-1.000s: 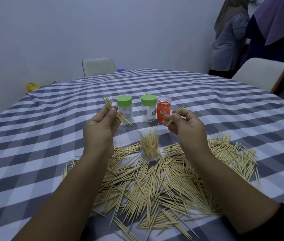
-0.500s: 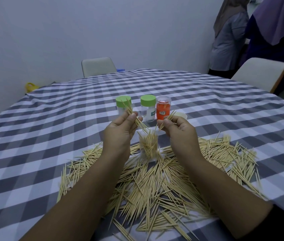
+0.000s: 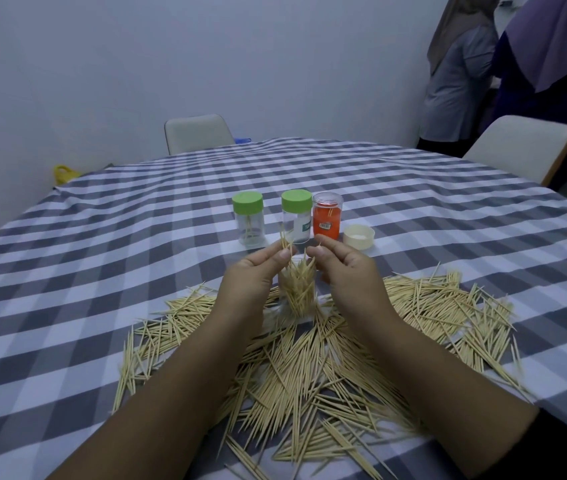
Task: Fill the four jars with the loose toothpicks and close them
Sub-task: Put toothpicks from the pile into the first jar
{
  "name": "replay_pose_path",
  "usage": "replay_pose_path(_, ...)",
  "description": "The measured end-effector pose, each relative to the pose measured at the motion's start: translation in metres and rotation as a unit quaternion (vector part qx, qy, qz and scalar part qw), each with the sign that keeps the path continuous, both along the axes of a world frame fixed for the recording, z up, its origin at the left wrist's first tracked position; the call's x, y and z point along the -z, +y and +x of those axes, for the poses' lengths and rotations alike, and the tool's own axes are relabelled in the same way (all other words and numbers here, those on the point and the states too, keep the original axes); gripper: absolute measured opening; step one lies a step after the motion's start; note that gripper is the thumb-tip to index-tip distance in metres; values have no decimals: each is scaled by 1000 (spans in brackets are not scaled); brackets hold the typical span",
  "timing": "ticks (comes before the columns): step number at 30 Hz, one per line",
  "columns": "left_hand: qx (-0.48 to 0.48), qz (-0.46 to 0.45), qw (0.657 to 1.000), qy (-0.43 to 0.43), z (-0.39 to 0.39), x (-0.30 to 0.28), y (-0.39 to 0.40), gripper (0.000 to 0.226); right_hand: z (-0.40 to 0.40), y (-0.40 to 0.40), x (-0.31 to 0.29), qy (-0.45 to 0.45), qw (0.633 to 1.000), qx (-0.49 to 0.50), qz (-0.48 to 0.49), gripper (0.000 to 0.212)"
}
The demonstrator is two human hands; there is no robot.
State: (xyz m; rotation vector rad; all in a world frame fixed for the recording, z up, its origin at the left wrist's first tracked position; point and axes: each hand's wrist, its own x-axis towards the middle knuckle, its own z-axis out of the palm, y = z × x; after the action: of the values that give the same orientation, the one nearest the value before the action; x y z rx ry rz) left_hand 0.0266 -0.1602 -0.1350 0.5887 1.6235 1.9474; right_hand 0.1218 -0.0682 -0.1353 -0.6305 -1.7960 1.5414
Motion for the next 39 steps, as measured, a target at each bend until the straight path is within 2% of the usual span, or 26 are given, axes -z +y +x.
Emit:
replay_pose_path(8,31,-80,983,163,4,-8,-10,26,2,-5,2,-38,995,-79,54,40)
replay_pose_path(11,44,-101,981,161,0,-11,-13,31,4,-4,1,-43,994,-74,65,39)
replay_pose_path(15,32,-146,974,172,-15,-10,-20,20,5,-3,-1,-53,993,-79,71,41)
replay_pose_path(19,79,-189,959,197,-23,-12,-29,28,5,-1,0,-102,983,-91,126,42)
replay_pose_path(21,88,-186,960,190,-24,-13,-31,24,5,-1,1,-110,981,-97,128,43)
replay_pose_path(25,76,-186,961,191,-22,-14,-31,17,7,0,2,-104,983,-113,99,45)
replay_pose_path(29,26,-200,946,252,-20,-16,-32,20,8,-1,1,-102,985,-112,86,48)
replay_pose_path(32,-16,-196,907,371,-21,-20,-33,29,11,0,-1,-90,988,-101,75,52)
replay_pose_path(35,-41,-182,837,514,-21,-23,-33,34,15,2,-7,-72,991,-81,74,57)
replay_pose_path(39,-24,-178,766,617,-24,-18,-31,37,19,8,-13,-72,993,-41,80,77)
